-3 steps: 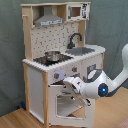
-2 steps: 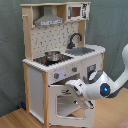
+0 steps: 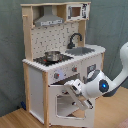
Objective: Play with the kitchen
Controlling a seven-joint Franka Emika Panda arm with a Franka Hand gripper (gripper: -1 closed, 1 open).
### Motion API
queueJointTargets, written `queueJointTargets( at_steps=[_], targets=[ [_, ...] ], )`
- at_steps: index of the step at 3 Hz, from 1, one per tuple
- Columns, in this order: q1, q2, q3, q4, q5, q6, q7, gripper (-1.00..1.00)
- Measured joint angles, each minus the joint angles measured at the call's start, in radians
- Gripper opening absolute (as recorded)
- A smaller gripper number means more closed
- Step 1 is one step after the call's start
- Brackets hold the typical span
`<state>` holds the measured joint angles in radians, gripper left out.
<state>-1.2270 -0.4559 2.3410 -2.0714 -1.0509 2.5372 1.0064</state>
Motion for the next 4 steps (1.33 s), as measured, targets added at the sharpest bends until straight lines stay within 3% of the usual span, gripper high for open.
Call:
queueJointTargets(
  at_steps=[1,2,3,4],
  targets=[
    [-0.001,-0.001,0.000,-0.001,0.000,0.004,0.000,-1.00],
    [-0.015,-0.023,-0.011,-0.013,-0.008,0.004,-0.064,-1.00],
    [-0.031,-0.038,-0.016,-0.022,-0.019,-0.069,-0.129,-1.00],
    [-0.062,-0.041,-0.072,-0.096,-0.043,-0.078,-0.129,-1.00]
  ],
)
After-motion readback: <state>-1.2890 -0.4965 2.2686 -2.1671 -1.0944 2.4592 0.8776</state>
